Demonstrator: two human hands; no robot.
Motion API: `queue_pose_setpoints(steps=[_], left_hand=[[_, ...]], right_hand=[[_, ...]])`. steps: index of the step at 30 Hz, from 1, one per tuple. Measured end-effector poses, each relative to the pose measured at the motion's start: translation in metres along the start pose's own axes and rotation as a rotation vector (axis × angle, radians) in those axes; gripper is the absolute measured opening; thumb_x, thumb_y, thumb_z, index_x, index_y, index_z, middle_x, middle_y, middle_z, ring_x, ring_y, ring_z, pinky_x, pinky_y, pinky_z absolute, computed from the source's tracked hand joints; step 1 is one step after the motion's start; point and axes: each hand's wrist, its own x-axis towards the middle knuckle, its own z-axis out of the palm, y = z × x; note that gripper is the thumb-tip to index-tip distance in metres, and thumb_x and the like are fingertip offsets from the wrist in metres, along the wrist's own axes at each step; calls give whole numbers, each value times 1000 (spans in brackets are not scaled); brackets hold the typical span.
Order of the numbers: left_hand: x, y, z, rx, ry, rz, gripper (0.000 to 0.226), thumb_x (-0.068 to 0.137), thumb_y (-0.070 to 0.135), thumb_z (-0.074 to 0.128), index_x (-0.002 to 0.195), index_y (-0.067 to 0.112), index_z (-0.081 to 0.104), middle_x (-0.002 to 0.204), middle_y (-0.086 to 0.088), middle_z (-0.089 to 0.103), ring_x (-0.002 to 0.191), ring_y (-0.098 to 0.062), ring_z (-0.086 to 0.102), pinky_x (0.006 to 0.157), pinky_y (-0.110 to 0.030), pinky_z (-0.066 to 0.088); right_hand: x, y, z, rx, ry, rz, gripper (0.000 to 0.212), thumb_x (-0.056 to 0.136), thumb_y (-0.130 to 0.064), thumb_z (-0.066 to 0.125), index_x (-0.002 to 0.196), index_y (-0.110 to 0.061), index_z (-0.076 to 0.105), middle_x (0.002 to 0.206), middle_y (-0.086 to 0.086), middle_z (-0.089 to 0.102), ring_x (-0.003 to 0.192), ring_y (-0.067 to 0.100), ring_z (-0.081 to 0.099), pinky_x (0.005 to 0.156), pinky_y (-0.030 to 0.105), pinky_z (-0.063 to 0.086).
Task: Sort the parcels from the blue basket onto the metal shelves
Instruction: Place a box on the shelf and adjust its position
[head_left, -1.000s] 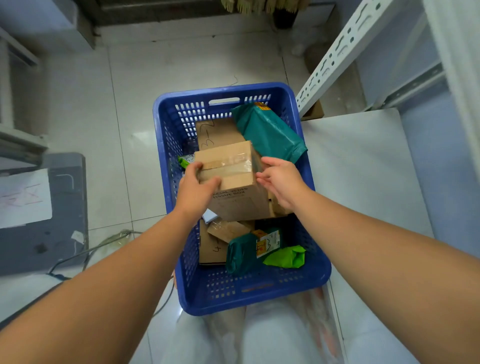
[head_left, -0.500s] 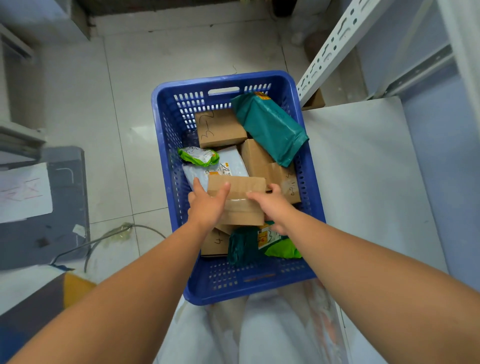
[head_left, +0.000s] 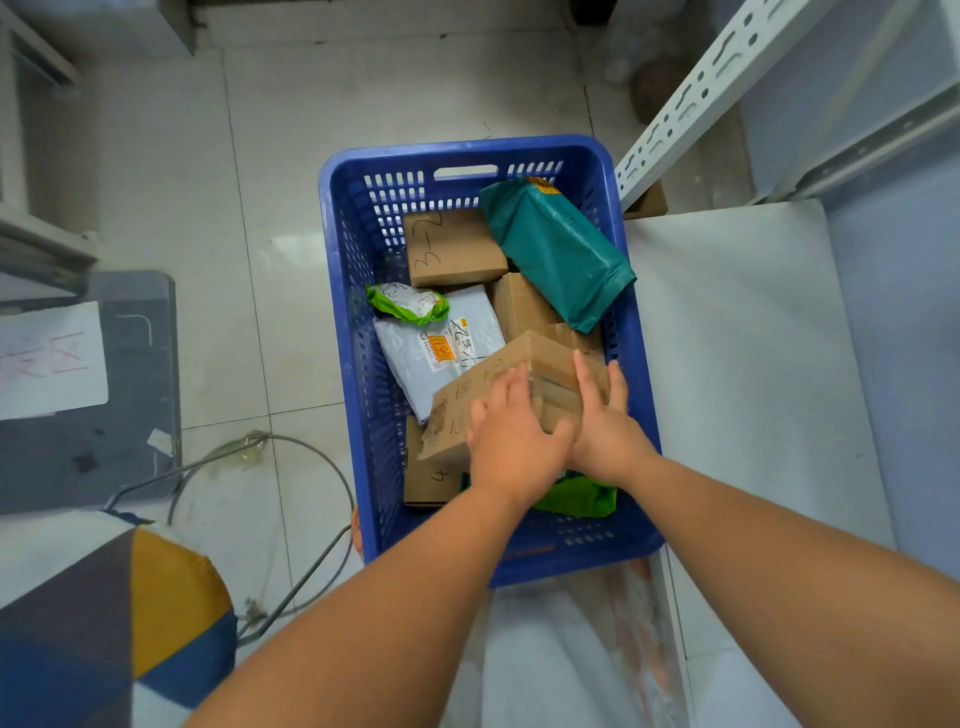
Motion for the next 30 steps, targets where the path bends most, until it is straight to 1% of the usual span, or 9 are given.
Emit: queue_pose_setpoints(steps=[3, 8, 14, 17, 19, 22, 25, 27, 30], left_hand=[[-5, 5, 4, 105, 43, 113, 71, 88, 40, 50, 150, 23, 20, 154, 6, 25, 129, -21, 27, 109, -36, 23], [-5, 5, 8, 221, 34, 221, 66, 91, 35, 46, 151, 21, 21, 155, 4, 25, 129, -22, 30, 111, -35, 25], [-3, -11, 7, 223, -16, 204, 64, 95, 36, 41, 152, 17, 16, 157, 1, 21, 136, -22, 26, 114, -32, 19], [0, -15, 5, 92, -50, 153, 58, 95, 30, 43, 149, 16, 27, 151, -3, 35, 136, -22, 31, 115, -34, 23], [3, -20, 4, 92, -92, 180, 54, 94, 22, 42, 146, 16, 31, 148, -5, 39, 132, -24, 36, 113, -36, 27], [3, -23, 2, 332, -186, 356, 59, 92, 12, 40, 148, 16, 23, 156, -8, 24, 134, -26, 33, 111, -34, 24], [3, -15, 4, 288, -152, 401, 61, 88, 5, 42, 147, 14, 25, 153, -7, 30, 132, -23, 35, 110, -31, 25], [3, -7, 7, 132, -117, 356, 58, 88, 3, 43, 144, 13, 30, 146, -6, 36, 131, -21, 37, 107, -26, 28], [14, -2, 5, -92, -33, 118, 48, 89, 3, 45, 136, 14, 41, 136, -4, 38, 124, -17, 42, 96, -15, 28]], right_hand=[[-4, 8, 3, 73, 24, 4, 115, 81, -28, 70, 141, -47, -27, 155, 5, -30, 111, 34, 56, 80, 41, 53], [-5, 12, 13, 262, 35, 38, 114, 85, -17, 70, 145, -43, -23, 154, 6, -32, 143, 32, 19, 97, 39, 38], [3, 10, 15, 271, 21, 74, 112, 79, -35, 72, 141, -55, -19, 154, -5, -31, 144, 40, 9, 110, 54, 30], [5, 11, 13, 239, -3, 88, 111, 75, -46, 74, 143, -54, -12, 155, -6, -28, 145, 39, 0, 113, 55, 21], [6, 13, 12, 213, -13, 94, 111, 71, -55, 75, 145, -52, -7, 156, -6, -24, 145, 37, 2, 112, 54, 21], [9, 19, 8, 278, -15, 105, 117, 63, -61, 77, 147, -49, -2, 158, -4, -19, 146, 33, 7, 113, 52, 24], [12, 23, 7, 414, -32, 126, 114, 63, -62, 75, 150, -45, 3, 160, -2, -8, 146, 26, 8, 112, 49, 23], [13, 23, 6, 487, -16, 158, 109, 63, -68, 71, 150, -44, 10, 159, -2, 2, 144, 26, 16, 112, 48, 27], [17, 20, 5, 490, 43, 179, 98, 69, -63, 72, 149, -38, 21, 157, 1, 9, 141, 27, 24, 109, 45, 30]])
